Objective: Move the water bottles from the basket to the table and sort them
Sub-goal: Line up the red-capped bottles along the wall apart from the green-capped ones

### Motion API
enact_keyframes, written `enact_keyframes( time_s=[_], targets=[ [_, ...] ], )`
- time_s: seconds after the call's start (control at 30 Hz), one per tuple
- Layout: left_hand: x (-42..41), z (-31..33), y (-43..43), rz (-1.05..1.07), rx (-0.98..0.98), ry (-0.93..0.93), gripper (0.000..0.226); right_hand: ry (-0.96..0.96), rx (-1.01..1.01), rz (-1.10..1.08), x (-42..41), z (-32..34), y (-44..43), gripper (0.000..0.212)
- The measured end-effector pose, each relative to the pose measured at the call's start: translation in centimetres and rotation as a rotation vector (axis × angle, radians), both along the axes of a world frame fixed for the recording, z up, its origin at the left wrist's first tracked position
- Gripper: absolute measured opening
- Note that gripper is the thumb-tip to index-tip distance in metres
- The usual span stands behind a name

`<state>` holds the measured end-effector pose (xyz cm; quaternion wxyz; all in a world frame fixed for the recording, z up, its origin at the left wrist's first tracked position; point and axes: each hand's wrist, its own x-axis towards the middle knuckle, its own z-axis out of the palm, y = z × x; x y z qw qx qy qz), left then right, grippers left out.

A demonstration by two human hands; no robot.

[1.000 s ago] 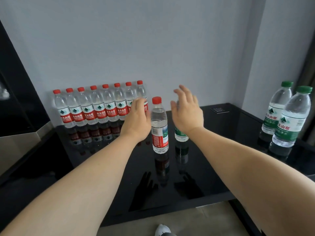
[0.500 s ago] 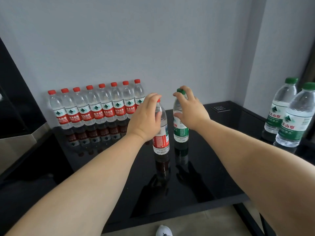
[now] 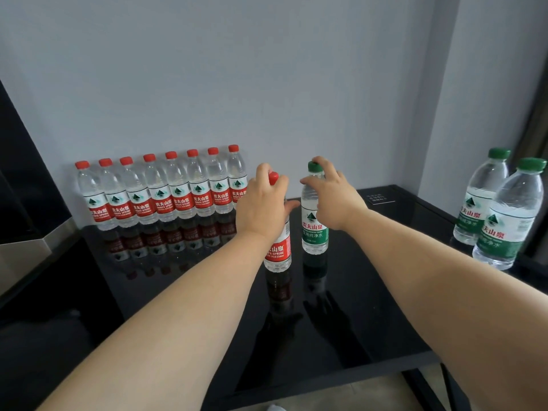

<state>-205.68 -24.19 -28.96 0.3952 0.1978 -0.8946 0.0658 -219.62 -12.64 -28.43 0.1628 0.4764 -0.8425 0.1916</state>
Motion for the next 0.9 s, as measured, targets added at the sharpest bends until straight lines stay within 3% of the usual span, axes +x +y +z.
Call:
enact_keyframes(
  time_s=[0.13, 0.23, 0.6, 0.9],
  targets=[
    [0.9, 0.1, -0.4, -0.038, -0.004, -0.031, 0.033, 0.007, -0.07, 0.032, 0.0, -0.4, -0.3, 0.052],
    [1.7, -0.5, -0.8, -0.048, -0.012, -0.085, 0.045, 0.008, -0.076, 0.039, -0.1, -0.2, -0.6, 0.052],
    [1.9, -0.4, -0.8, -0.015, 0.003, -0.226, 0.088, 0.017, -0.04, -0.025, 0.9, -0.8, -0.3, 0.079],
    [-0.5, -0.5, -2.4, -0.017, 0.021, -0.175, 0.072, -0.006, -0.107, 0.012, -0.2, -1.5, -1.2, 0.082]
  ],
)
